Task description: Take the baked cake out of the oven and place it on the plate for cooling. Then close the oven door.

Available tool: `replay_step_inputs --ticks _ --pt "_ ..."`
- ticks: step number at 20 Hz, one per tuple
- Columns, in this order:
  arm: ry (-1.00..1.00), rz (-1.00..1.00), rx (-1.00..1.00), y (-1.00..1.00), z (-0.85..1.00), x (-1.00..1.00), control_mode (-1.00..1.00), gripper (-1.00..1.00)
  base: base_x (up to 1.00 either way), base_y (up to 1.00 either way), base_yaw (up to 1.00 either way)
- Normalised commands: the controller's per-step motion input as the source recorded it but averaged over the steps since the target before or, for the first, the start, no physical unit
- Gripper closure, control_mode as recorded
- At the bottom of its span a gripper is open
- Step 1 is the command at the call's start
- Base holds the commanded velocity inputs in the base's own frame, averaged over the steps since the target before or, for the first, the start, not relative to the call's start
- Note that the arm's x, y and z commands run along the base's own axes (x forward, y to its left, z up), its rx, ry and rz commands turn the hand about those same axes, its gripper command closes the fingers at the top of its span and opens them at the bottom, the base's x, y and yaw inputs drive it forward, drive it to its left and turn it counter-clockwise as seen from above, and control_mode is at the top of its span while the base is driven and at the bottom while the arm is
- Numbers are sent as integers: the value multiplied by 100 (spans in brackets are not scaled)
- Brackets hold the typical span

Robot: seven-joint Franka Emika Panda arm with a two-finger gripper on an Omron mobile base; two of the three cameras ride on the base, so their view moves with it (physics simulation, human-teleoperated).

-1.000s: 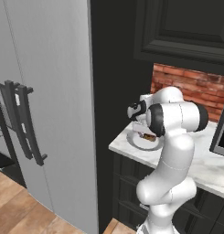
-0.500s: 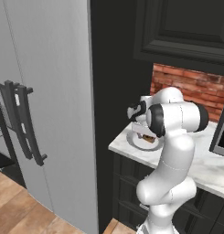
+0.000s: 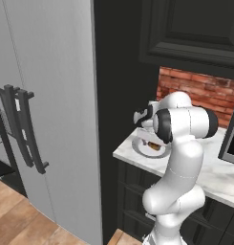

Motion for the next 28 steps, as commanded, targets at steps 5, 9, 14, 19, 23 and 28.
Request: replay_step_inputs --ticks 5,9,14,19,23,28 --pt "0 0 3 57 -100 -54 -100 -100 0 0 0" --pt "-2 0 2 59 -100 -83 -100 -100 0 0 0" --pt "-8 0 1 50 -77 -81 -100 -100 0 0 0" --pt "-32 0 0 2 54 -22 -100 -100 0 0 0" --pt "-27 0 0 0 100 -23 -100 -100 0 0 0" --pt "-13 0 0 0 99 -58 -100 -100 0 0 0"
